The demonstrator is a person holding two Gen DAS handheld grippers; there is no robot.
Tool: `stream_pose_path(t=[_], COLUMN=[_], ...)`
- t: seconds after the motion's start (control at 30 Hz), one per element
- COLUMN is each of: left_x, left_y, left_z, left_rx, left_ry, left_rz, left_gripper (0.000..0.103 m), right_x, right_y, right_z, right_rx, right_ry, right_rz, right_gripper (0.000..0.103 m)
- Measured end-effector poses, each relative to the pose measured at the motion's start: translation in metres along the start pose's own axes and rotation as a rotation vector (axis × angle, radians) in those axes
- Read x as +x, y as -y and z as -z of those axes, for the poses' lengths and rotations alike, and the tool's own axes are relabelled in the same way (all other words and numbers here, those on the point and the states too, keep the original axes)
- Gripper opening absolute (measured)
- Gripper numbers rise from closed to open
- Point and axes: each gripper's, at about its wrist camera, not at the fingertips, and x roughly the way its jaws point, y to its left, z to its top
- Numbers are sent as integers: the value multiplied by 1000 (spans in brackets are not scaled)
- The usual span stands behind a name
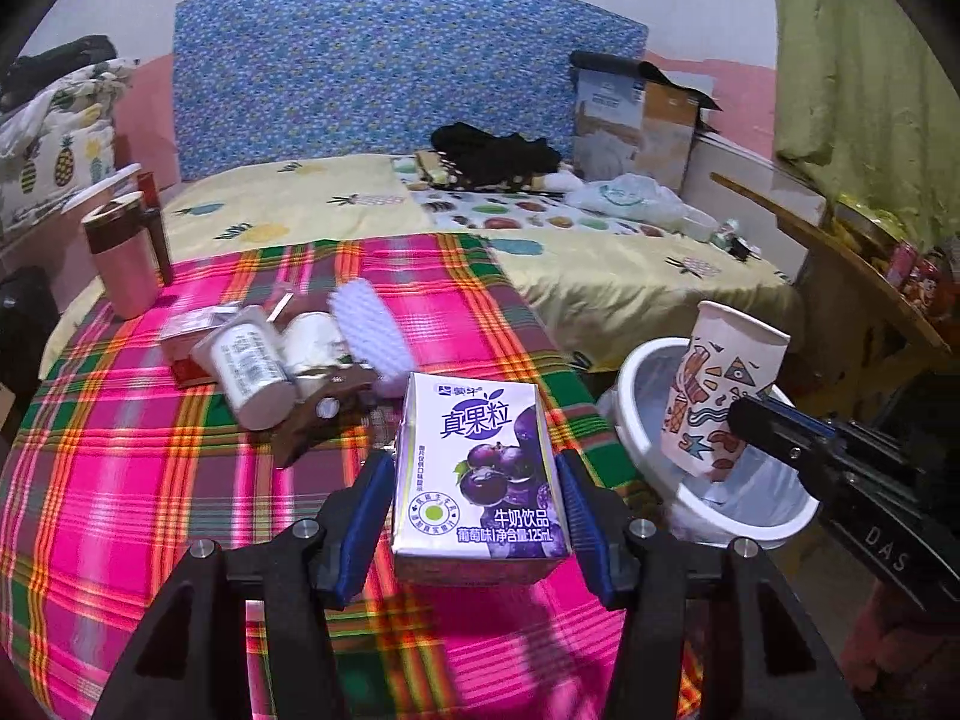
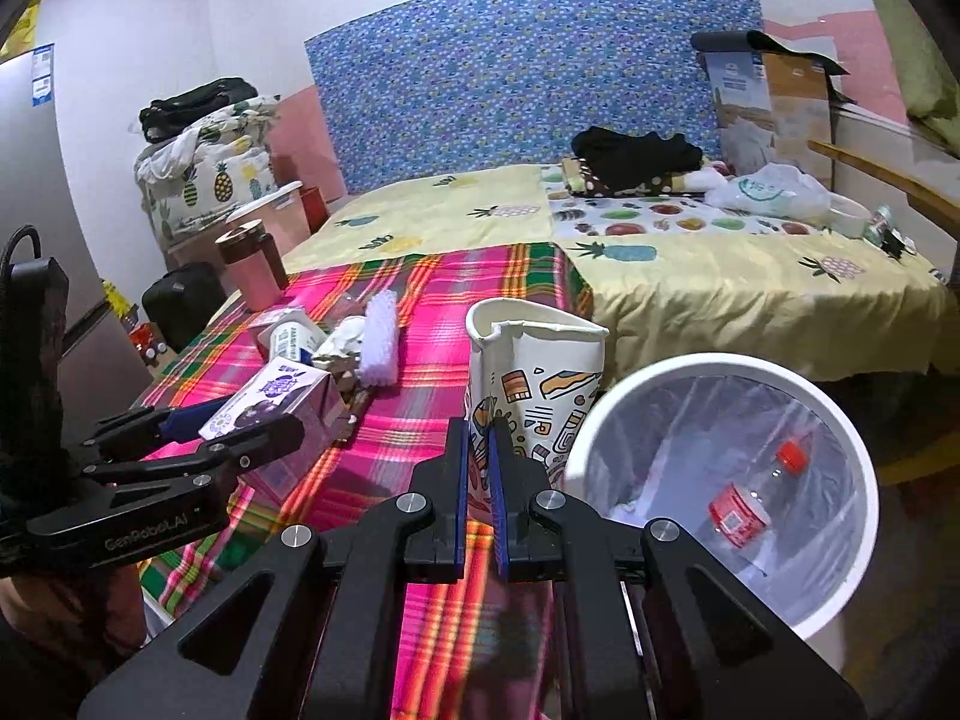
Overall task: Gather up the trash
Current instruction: 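Carry the carton and paper cup to the bin and release both inside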
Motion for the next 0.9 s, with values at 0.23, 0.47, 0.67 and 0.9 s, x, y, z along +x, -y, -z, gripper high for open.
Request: stream_pose_path(t=[0.23,0.47,0.67,0.9], left_x=[14,32,48,69], left_y=[36,72,98,121], left_z=[-2,-4,-4,-5], left_rx=[53,95,130,162], left_ry=[-22,-49,-76,-104], left_rz=[92,183,249,295], left_gripper=[56,56,56,56], right_x=[-11,-22,-25,-21], right_y=[21,48,63,77], right_z=[6,13,21,28], right_rx=[40,94,130,159], right_ry=[1,-6,-25,-60], right_rz=[61,133,169,177], right_gripper=[6,6,6,7])
